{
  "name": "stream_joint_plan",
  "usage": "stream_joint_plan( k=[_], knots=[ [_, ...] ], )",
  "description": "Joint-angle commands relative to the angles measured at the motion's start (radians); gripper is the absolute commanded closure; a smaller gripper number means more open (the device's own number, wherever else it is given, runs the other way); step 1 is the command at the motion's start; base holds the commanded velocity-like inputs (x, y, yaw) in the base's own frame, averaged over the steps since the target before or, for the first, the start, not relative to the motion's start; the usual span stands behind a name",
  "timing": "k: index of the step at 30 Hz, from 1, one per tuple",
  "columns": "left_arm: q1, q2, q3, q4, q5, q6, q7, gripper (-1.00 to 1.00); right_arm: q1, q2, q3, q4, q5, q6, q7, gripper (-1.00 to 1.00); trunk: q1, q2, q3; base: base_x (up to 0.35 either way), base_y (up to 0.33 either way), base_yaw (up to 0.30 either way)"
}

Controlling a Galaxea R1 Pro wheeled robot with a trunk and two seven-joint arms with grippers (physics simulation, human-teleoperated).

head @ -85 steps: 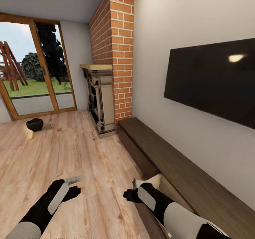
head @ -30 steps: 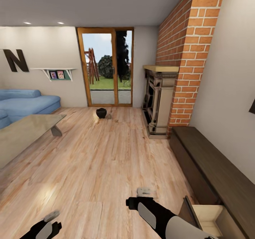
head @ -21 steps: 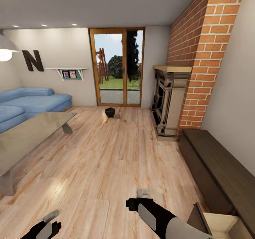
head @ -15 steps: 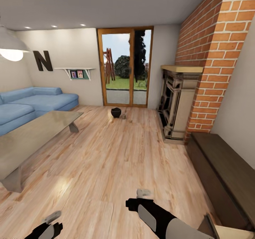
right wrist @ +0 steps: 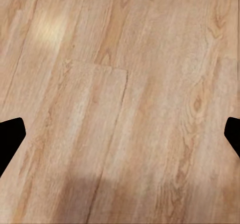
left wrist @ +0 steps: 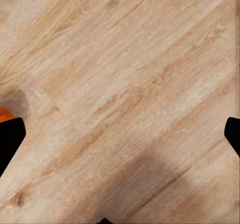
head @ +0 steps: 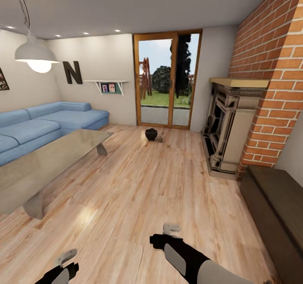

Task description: Place each of the two pumpkins and all three candles from the living room inside a cabinet in the living room (use any cabinet), then make sure every cabinet is closed, and position the cauldron so it is next to a table in the living room.

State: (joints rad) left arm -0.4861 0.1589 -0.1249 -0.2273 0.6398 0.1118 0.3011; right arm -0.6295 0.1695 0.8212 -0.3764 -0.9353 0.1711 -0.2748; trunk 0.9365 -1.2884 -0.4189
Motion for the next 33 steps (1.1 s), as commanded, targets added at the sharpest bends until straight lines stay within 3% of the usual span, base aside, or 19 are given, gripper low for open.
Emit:
stream_joint_plan(
  k=[1,5,11,15,20,25,28,30,33],
  knots=[
    [0.000,0.001,-0.008,-0.003,0.006,0.005,0.007,-1.00,-0.001,-0.001,0.007,0.002,-0.006,-0.011,-0.007,-1.00,0.000,-0.001,-0.001,0.209,-0.212,0.025],
    [0.000,-0.002,-0.017,-0.001,0.006,0.005,-0.021,-1.00,-0.001,-0.001,0.007,0.011,-0.005,-0.034,-0.008,-1.00,0.000,-0.001,-0.001,0.212,-0.174,0.009],
    [0.000,0.002,-0.116,0.007,0.008,0.006,-0.261,-1.00,-0.001,-0.001,0.007,0.014,-0.007,-0.060,-0.008,-1.00,0.000,-0.001,-0.001,0.156,-0.030,0.001],
    [0.000,0.001,-0.135,0.008,0.008,0.005,-0.305,-1.00,-0.001,-0.001,0.006,0.024,-0.005,-0.065,-0.008,-1.00,0.000,-0.001,-0.001,0.029,-0.003,0.000],
    [0.000,0.005,-0.133,0.007,0.011,-0.010,-0.310,-1.00,-0.001,-0.001,0.006,0.026,-0.002,-0.065,-0.008,-1.00,0.000,-0.001,-0.001,0.132,0.050,0.000],
    [0.000,0.005,-0.132,0.013,0.017,-0.108,-0.308,-1.00,-0.001,-0.001,0.006,0.027,-0.006,-0.066,-0.008,-1.00,0.000,-0.001,-0.001,0.294,0.031,0.000],
    [0.000,0.002,-0.131,0.033,0.018,-0.128,-0.307,-1.00,-0.001,-0.001,0.006,0.027,-0.006,-0.067,-0.008,-1.00,0.000,-0.001,-0.001,0.322,0.005,0.000],
    [0.000,0.000,-0.130,0.040,0.018,-0.133,-0.265,-1.00,-0.001,-0.001,0.006,0.028,-0.007,-0.067,-0.008,-1.00,0.000,-0.001,-0.001,0.329,0.001,0.000],
    [0.000,-0.006,-0.132,0.043,0.016,-0.136,-0.147,-1.00,-0.001,-0.001,0.006,0.030,-0.010,-0.082,-0.008,-1.00,0.000,-0.001,-0.001,0.331,0.000,0.000]
  ],
)
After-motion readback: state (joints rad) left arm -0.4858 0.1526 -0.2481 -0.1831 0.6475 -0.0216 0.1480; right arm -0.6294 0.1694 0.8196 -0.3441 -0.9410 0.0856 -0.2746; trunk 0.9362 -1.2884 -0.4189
